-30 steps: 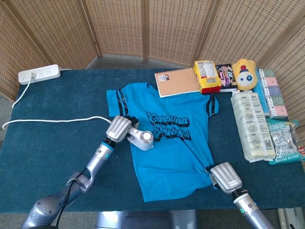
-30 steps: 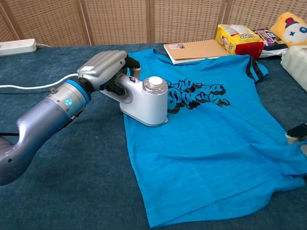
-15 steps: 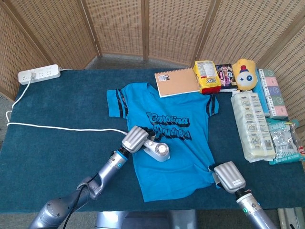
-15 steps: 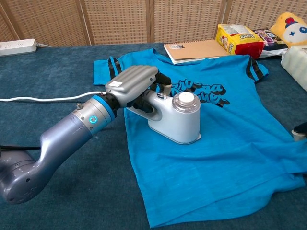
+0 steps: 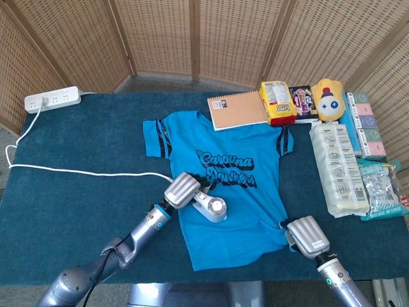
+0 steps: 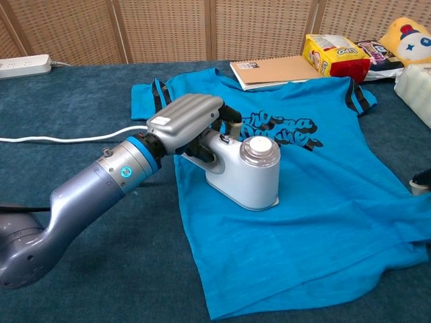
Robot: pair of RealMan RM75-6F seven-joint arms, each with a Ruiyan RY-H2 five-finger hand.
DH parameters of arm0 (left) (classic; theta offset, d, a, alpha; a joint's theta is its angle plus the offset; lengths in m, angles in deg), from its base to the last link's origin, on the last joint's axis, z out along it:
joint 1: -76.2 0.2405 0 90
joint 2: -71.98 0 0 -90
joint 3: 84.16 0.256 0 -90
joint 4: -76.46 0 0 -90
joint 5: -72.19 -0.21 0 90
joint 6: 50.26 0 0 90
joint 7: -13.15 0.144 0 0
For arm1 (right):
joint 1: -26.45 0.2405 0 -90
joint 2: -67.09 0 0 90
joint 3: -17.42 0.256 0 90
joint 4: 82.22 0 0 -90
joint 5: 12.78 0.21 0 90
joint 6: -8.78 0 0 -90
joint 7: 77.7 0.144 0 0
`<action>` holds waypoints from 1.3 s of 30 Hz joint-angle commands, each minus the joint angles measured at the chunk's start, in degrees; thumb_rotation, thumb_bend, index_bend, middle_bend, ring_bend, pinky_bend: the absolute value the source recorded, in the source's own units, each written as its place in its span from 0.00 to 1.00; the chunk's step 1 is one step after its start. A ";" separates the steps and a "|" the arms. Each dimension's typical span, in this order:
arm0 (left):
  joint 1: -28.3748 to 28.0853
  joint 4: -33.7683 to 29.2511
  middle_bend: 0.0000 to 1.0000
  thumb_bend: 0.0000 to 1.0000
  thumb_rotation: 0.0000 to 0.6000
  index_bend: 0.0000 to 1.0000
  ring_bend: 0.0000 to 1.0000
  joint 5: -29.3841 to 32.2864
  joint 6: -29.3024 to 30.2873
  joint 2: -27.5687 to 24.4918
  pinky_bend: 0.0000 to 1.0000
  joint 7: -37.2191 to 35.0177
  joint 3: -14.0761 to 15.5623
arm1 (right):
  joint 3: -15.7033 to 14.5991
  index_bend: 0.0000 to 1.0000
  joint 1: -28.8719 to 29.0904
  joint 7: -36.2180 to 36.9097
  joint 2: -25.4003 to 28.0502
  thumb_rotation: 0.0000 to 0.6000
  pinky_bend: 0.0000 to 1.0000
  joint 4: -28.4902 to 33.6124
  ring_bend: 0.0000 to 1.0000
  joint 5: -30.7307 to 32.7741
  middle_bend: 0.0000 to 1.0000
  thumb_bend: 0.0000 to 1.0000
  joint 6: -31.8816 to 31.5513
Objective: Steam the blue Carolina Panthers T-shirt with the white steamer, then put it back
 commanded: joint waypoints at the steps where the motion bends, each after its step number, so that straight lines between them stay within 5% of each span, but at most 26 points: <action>1: 0.39 0.71 0.70 0.42 1.00 0.60 0.61 0.45 -0.44 -0.56 0.71 0.11 -0.24 | 0.00 0.58 0.01 -0.02 -0.02 1.00 0.74 0.03 0.63 0.06 0.59 0.70 0.07; 10: 1.65 2.36 0.70 0.42 1.00 0.60 0.61 1.28 -0.77 -2.45 0.71 -0.05 -0.51 | 0.05 0.58 0.12 -0.22 -0.17 1.00 0.74 0.23 0.63 0.03 0.59 0.70 0.19; 39: 3.32 -9.12 0.70 0.41 1.00 0.60 0.61 -4.47 3.70 -4.07 0.71 1.48 4.25 | 0.09 0.58 -0.11 0.85 0.21 1.00 0.75 0.04 0.64 -0.08 0.59 0.70 -0.34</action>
